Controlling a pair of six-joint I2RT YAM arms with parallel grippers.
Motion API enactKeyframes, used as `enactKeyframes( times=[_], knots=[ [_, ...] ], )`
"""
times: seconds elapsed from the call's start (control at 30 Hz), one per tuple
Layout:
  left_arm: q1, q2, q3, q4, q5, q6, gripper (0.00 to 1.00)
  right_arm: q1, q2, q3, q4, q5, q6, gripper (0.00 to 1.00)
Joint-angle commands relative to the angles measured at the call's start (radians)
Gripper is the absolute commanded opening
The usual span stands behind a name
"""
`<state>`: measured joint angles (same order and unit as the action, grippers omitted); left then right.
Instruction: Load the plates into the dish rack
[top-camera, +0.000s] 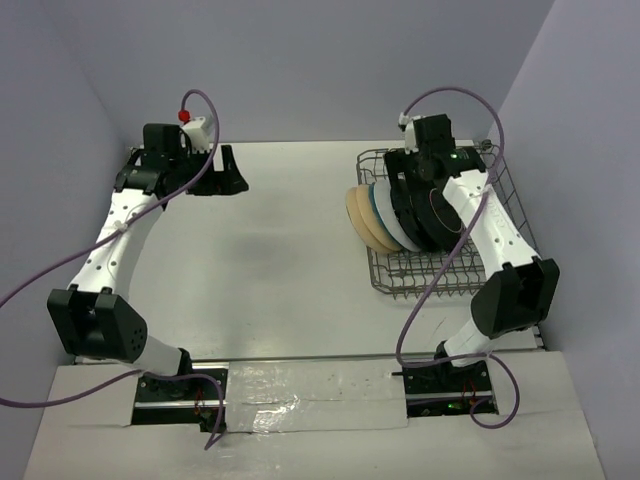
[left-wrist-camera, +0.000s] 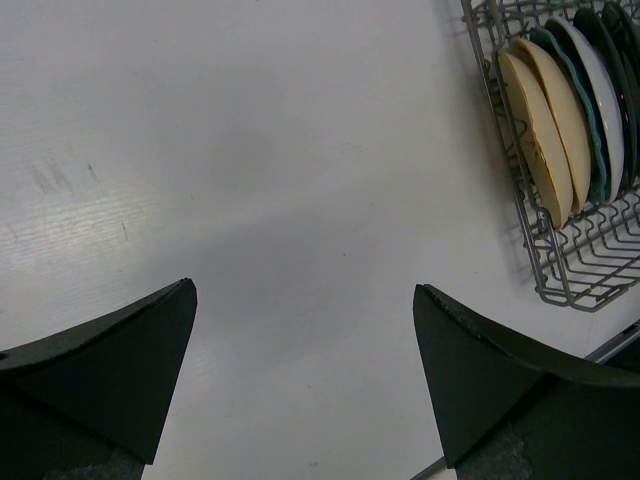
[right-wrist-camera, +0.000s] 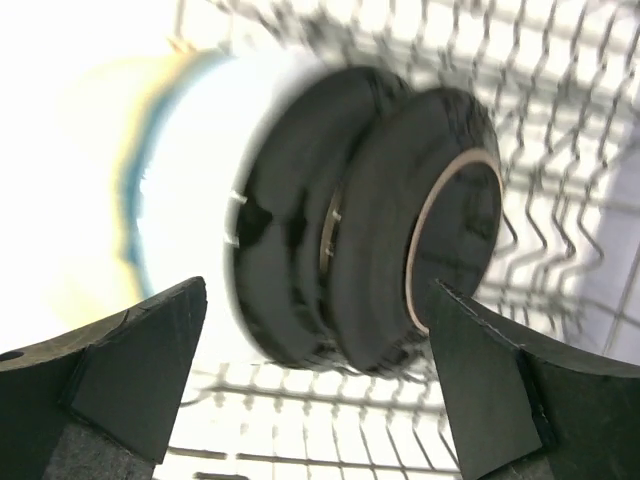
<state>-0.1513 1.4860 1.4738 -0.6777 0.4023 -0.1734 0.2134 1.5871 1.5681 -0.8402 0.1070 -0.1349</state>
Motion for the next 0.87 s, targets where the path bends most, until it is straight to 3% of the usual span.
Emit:
enactKeyframes(
  times=[0.0, 0.27, 0.43, 0.83],
  knots=[
    [0.047, -0.059, -0.007, 0.041, 0.058, -0.034, 0.99, 0.003, -0.085, 0.122, -0.025, -0.155, 0.067, 0.96],
    [0.168, -0.127, -0.101, 0.084, 0.020, -0.037, 0.99, 0.024, -0.156, 0.089, 0.107, -0.479, 0.230, 1.00],
    [0.229, -0.194, -0.182, 0.098, 0.010, -0.017, 0.99, 0.078, -0.231, -0.095, 0.245, -0.489, 0.279, 1.00],
    [0.254, -0.289, -0.267, 0.098, -0.072, 0.015, 0.99, 0.112, -0.297, -0.164, 0.266, -0.396, 0.281, 1.00]
  ],
)
